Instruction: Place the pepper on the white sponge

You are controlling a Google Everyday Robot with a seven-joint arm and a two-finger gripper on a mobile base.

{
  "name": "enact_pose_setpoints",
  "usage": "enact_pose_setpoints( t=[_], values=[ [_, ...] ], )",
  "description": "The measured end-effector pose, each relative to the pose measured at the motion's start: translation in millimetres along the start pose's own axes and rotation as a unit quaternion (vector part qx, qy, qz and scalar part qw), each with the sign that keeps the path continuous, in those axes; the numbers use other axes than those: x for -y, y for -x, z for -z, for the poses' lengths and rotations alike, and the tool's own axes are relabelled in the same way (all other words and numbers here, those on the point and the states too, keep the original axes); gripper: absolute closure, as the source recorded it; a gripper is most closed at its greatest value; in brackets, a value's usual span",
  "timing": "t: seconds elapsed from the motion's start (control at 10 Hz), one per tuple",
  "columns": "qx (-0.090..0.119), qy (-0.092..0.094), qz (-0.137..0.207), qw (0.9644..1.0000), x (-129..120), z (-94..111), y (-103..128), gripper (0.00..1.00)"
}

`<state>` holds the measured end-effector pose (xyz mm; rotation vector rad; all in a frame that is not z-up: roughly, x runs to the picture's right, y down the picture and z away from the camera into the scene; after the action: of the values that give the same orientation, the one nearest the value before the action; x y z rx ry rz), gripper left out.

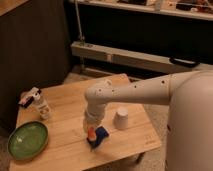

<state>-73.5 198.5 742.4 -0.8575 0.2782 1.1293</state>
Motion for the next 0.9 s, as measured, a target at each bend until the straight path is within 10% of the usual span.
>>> enact_pose_setpoints(
  t=[0.9],
  values=[
    [-0.051,-0.020,-0.015,0.9984,25.1,-44.4,-28.6,0.84]
  ],
)
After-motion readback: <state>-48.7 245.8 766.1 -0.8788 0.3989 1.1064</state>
